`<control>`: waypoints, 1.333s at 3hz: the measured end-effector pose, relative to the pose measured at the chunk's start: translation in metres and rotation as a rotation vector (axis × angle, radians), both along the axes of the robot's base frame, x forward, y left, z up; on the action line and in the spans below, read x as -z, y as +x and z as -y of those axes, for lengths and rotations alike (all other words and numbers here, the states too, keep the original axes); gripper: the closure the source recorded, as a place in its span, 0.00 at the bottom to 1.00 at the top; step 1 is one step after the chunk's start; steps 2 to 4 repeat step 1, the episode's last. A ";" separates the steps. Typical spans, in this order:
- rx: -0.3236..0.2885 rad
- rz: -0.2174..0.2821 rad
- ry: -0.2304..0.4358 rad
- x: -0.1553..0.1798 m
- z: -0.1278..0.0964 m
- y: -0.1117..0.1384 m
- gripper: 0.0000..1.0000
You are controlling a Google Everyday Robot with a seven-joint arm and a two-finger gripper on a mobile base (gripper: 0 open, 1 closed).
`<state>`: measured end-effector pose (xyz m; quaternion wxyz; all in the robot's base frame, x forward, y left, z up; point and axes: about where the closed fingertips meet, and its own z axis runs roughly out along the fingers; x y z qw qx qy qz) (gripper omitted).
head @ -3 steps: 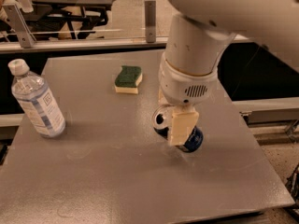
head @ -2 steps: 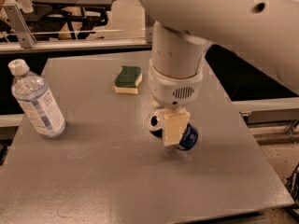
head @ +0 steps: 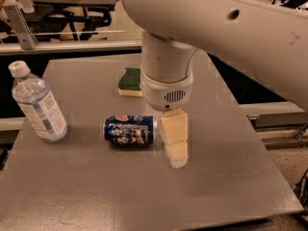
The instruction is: Knock pepsi can over
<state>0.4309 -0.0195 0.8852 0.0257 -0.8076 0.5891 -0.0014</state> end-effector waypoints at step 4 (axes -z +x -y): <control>0.000 0.000 0.000 0.000 0.000 0.000 0.00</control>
Offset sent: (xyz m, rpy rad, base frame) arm 0.0000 0.0000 0.0000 0.0000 0.0000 0.0000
